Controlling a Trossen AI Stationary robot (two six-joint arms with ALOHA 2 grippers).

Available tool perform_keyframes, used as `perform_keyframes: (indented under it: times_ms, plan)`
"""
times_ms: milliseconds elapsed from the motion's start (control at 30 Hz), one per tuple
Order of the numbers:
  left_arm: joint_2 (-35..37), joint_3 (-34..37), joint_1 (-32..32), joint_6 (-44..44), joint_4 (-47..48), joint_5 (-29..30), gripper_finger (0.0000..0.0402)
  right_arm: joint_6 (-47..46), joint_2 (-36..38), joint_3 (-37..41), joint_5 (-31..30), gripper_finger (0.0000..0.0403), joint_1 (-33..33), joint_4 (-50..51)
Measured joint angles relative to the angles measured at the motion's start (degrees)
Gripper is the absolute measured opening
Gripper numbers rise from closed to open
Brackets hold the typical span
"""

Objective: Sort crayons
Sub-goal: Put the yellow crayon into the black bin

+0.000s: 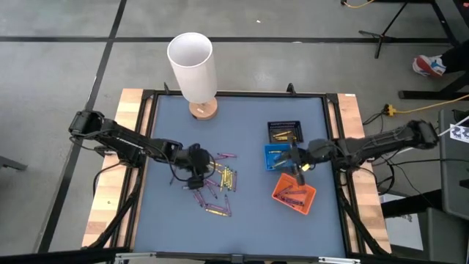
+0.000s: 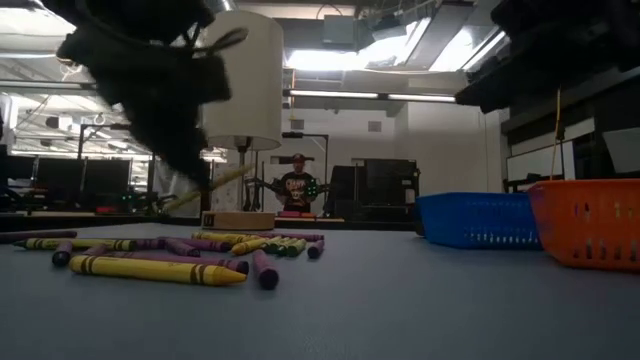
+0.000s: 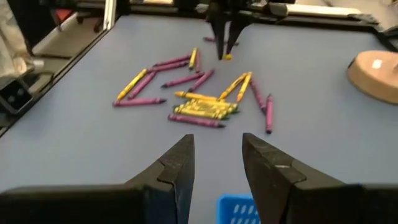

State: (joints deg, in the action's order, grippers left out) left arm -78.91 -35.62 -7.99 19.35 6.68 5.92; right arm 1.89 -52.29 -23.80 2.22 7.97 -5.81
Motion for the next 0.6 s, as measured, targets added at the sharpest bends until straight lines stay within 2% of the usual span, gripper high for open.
perform_keyframes:
  times_ms: [333, 467, 600]
  plan:
    - [0.1, 0.0, 0.9, -9.3, -26.4, 16.7, 0.0020, 2.9, 0.0, 0.0, 2.6, 0.0133, -5.5, -1.9]
    - [-2.1, 0.0, 3.1, -9.9, -37.1, 17.9, 0.0020, 3.0, 0.0, 0.0, 4.1, 0.0133, -6.9, -1.8]
    - [-7.9, 0.0, 5.3, -10.0, -49.2, 17.5, 0.0020, 2.9, 0.0, 0.0, 5.6, 0.0133, -6.9, -2.1]
